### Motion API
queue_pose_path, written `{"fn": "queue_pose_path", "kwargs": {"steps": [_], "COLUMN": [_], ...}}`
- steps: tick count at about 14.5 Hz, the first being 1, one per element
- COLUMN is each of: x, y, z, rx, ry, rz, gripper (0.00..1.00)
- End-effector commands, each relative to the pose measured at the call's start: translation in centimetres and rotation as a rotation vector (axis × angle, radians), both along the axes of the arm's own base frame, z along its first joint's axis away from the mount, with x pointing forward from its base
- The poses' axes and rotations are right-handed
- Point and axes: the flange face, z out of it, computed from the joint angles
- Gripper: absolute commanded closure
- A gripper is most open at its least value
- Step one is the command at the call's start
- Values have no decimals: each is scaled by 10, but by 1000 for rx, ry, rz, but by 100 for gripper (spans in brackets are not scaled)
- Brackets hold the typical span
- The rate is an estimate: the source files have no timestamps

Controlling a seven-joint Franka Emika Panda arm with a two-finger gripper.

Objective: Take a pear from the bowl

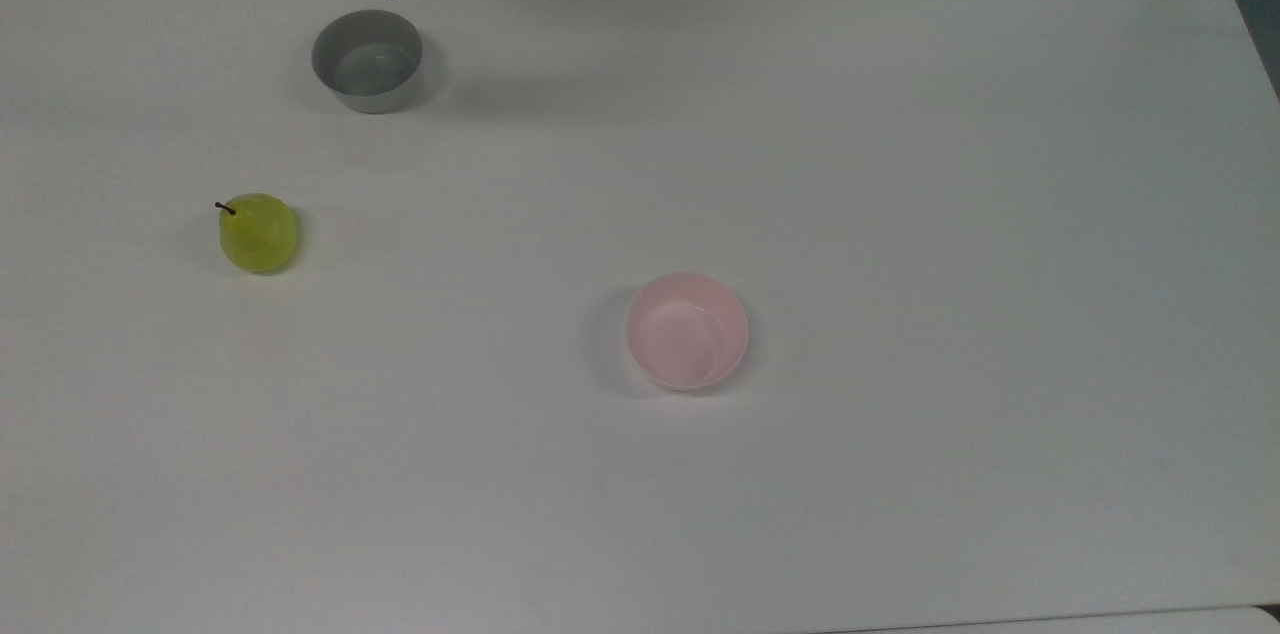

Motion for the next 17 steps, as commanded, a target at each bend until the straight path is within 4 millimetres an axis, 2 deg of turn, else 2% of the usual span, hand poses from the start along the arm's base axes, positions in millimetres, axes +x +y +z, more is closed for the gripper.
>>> {"fn": "queue_pose_path", "kwargs": {"steps": [1, 2, 3, 7, 11, 17], "x": [-4, -5, -5, 1, 12, 9], "y": [44, 63, 70, 80, 70, 55], "z": [23, 27, 26, 15, 15, 22], "rx": [4, -3, -7, -18, -41, -38], "ry": [3, 7, 11, -6, -81, -100], "rz": [-80, -78, -69, 65, 219, 147], "gripper": [0, 0, 0, 0, 0, 0]}}
